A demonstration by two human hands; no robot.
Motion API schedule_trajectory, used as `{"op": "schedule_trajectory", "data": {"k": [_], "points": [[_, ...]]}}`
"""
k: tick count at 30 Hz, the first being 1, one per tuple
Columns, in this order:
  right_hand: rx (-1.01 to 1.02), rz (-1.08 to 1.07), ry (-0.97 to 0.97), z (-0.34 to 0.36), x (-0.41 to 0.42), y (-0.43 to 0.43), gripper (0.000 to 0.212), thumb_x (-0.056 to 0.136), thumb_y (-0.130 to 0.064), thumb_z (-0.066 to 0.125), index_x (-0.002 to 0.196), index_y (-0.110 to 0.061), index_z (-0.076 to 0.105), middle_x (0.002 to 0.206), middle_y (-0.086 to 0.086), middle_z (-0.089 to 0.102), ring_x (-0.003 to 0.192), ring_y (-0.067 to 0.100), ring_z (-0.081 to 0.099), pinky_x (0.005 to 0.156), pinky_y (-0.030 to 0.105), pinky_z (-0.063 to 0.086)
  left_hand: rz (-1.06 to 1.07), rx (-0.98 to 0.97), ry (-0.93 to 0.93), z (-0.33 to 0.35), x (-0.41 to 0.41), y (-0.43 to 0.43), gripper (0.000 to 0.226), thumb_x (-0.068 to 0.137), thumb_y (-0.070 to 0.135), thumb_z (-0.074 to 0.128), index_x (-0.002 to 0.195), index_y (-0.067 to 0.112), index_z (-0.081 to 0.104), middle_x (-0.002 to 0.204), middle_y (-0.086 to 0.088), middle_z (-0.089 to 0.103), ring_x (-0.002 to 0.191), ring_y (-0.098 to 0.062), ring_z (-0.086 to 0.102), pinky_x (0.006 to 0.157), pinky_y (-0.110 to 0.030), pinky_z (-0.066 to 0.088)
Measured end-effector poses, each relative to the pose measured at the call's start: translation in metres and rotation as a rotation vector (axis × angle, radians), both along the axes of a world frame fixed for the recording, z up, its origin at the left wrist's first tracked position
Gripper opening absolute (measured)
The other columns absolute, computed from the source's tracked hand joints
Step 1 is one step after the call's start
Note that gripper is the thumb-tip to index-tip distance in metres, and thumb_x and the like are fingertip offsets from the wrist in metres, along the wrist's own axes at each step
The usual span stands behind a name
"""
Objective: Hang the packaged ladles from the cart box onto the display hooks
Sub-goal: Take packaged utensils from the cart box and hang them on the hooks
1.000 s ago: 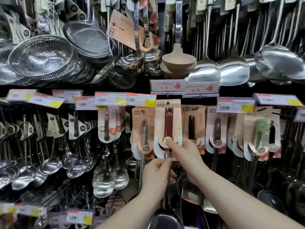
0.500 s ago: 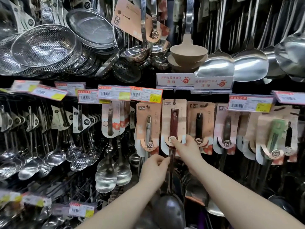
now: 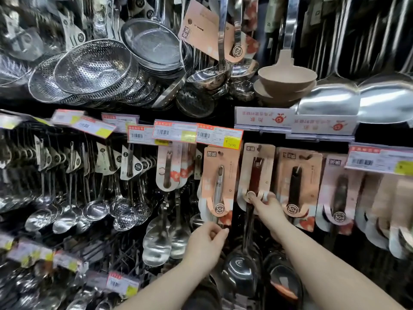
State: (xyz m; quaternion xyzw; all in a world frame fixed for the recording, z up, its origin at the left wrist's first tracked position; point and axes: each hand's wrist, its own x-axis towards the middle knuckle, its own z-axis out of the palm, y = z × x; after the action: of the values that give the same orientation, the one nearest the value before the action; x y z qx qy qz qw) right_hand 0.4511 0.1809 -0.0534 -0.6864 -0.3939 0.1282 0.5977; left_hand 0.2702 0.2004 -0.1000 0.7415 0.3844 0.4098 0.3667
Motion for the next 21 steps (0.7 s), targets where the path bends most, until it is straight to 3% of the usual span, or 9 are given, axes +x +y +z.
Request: {"op": "schedule_trajectory", "data": {"k": [3,8,12,16,21], "points": [[-0.067,-0.011,-0.019,0.0,-0.007,-0.007,0.05,0.08,-0.049,0.064,0.111,-0.014,0.047,0.106,0.004,0.06,0.095,0.021,0.057,0.081,0.03,0.043,0.0,0.044,0.048,0.0,-0.002,0.0,0.018,0.084,0.04,0.057,0.068,0.033,0.052,0.073,0.011,0.059,0.072,-0.004,0.053,0.059,-0.018,0.038],[-0.311,-0.125,-0.287,-0.008,-0.027,-0.038,0.064,0.079,-0.032,0.069,0.13,-0.007,0.039,0.133,0.016,0.048,0.119,0.032,0.051,0.095,0.035,0.043,-0.085,0.214,0.245,0.001,-0.014,-0.003,0.021,0.083,0.046,0.056,0.092,0.027,0.056,0.082,0.012,0.059,0.083,-0.012,0.058,0.073,-0.028,0.047],[-0.451,-0.154,-0.547,-0.011,-0.052,-0.084,0.055,0.085,-0.039,0.059,0.131,-0.014,0.044,0.136,0.011,0.043,0.122,0.029,0.049,0.1,0.037,0.043,-0.181,0.337,0.442,0.003,-0.025,-0.008,0.042,0.082,0.049,0.054,0.117,0.025,0.051,0.118,0.002,0.056,0.108,-0.021,0.056,0.087,-0.034,0.048],[-0.699,-0.268,-0.791,-0.022,-0.076,-0.142,0.044,0.086,-0.045,0.054,0.122,-0.019,0.052,0.127,0.007,0.051,0.119,0.03,0.05,0.096,0.041,0.045,-0.303,0.492,0.632,-0.006,-0.03,-0.026,0.049,0.084,0.05,0.052,0.124,0.023,0.044,0.125,-0.004,0.05,0.115,-0.027,0.05,0.091,-0.041,0.047],[-0.924,-0.435,-0.749,-0.052,-0.1,-0.234,0.047,0.086,-0.045,0.052,0.125,-0.018,0.049,0.127,0.009,0.051,0.121,0.032,0.047,0.097,0.044,0.042,-0.506,0.578,0.689,-0.031,-0.018,-0.08,0.049,0.083,0.052,0.053,0.121,0.023,0.044,0.127,-0.004,0.049,0.117,-0.028,0.049,0.091,-0.042,0.046]]}}
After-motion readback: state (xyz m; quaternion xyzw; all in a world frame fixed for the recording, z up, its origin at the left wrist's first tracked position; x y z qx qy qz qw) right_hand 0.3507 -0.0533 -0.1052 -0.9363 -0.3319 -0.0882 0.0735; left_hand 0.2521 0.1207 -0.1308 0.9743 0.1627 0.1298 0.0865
